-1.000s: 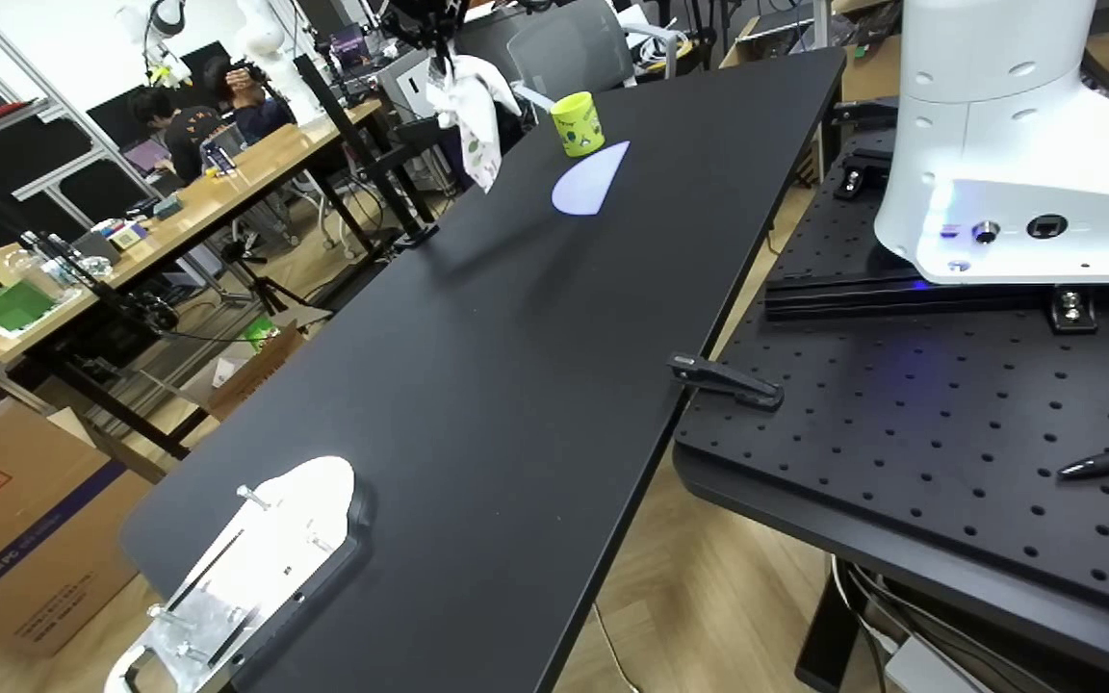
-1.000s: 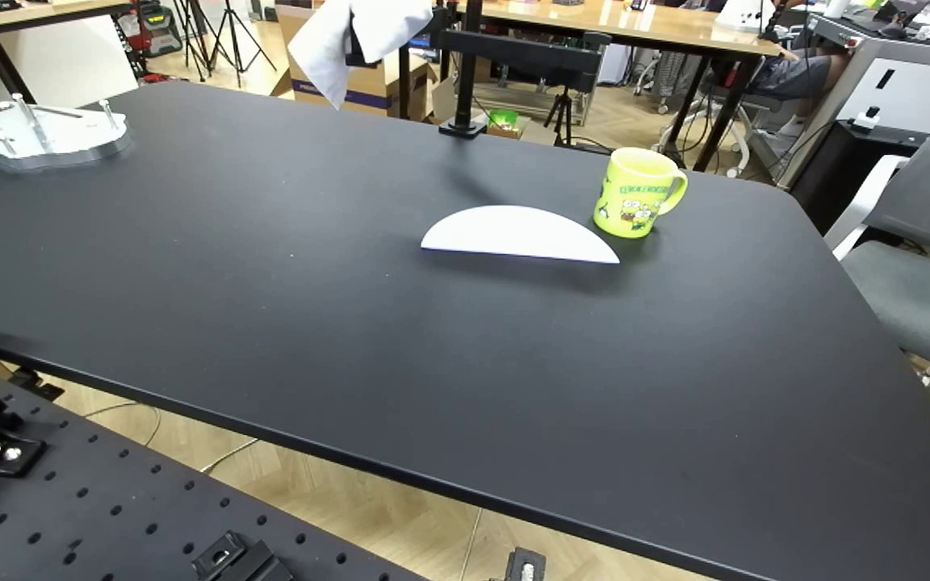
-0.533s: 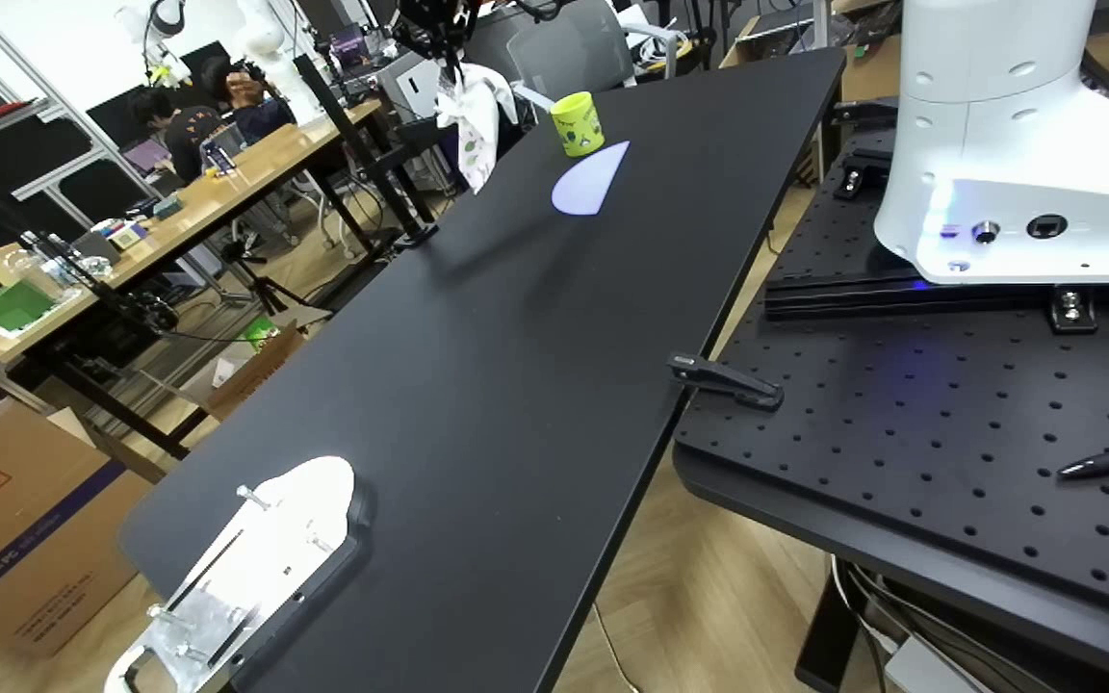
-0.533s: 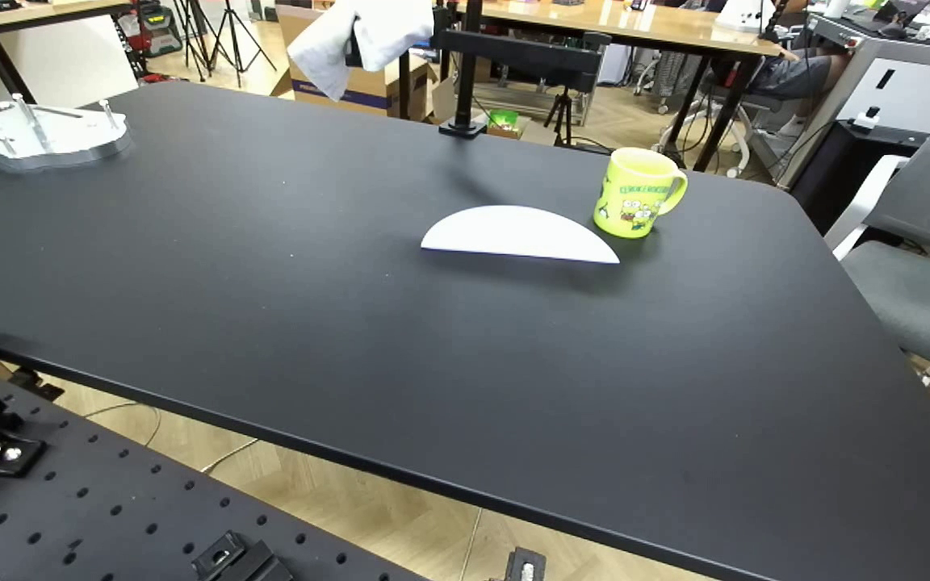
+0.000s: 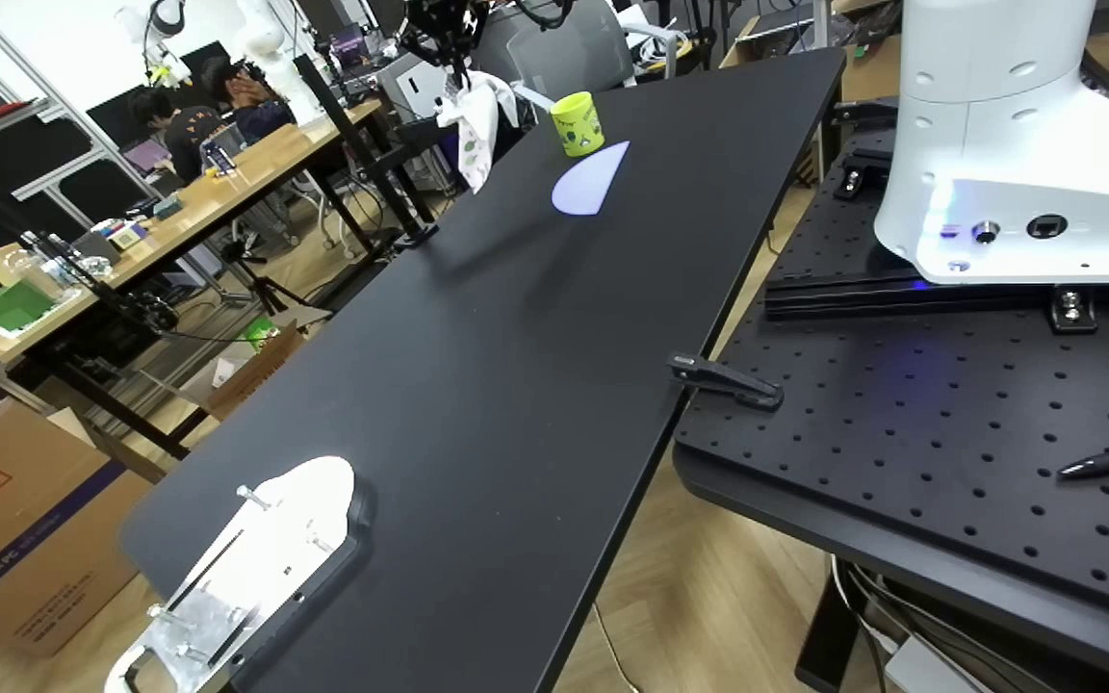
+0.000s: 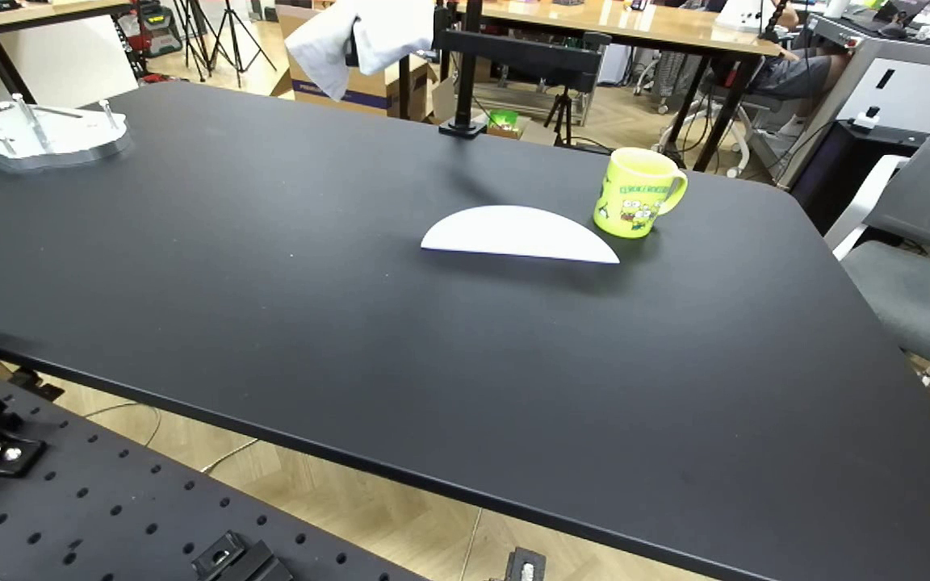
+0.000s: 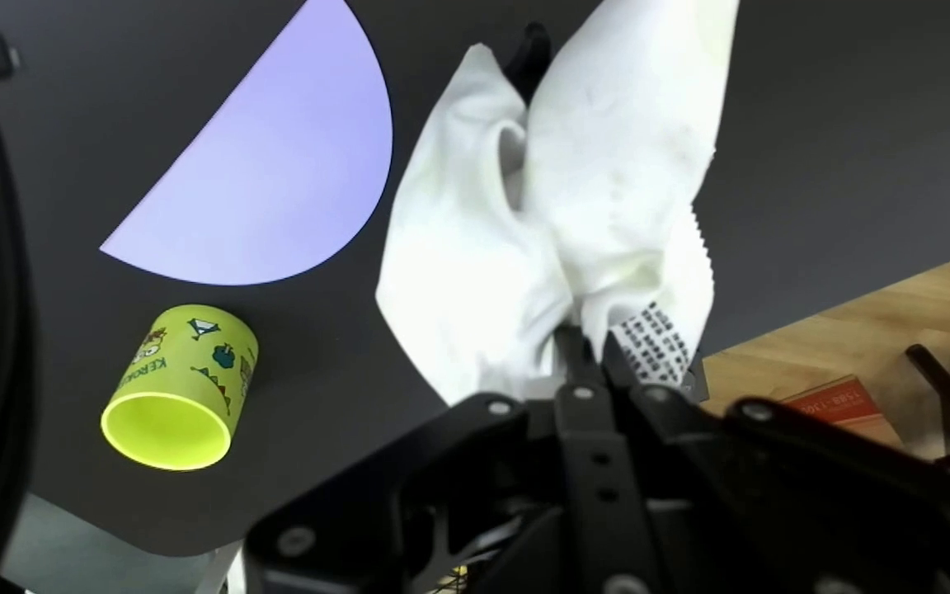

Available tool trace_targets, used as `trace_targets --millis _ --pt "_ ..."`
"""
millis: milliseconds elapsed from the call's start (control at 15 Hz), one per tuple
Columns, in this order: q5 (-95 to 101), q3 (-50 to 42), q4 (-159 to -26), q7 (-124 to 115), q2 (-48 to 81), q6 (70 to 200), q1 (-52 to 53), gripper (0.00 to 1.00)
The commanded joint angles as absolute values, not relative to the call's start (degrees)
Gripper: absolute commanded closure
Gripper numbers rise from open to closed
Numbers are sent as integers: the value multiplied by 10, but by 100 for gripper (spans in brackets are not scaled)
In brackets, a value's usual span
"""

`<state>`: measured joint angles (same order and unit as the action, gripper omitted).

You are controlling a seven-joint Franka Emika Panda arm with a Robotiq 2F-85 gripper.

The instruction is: Take the cloth from the table, hang it on the black stand, drop it from the stand, then pick it up and hang it on the stand

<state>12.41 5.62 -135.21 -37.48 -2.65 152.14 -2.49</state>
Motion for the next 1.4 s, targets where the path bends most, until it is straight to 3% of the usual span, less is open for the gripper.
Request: trace_targets --millis 0,133,200,400,933,1333 --pt "116 42 -1353 -370 -33 1524 -17 99" --pt "115 40 -1353 -369 -33 1523 -17 99" --pt "116 39 -1352 -369 -33 1523 -16 72" --pt "117 40 -1349 -368 -35 1523 -14 59" --pt "125 50 -1348 -375 -66 1519 -5 3" --pt "122 62 -1349 -371 -73 1514 -5 0"
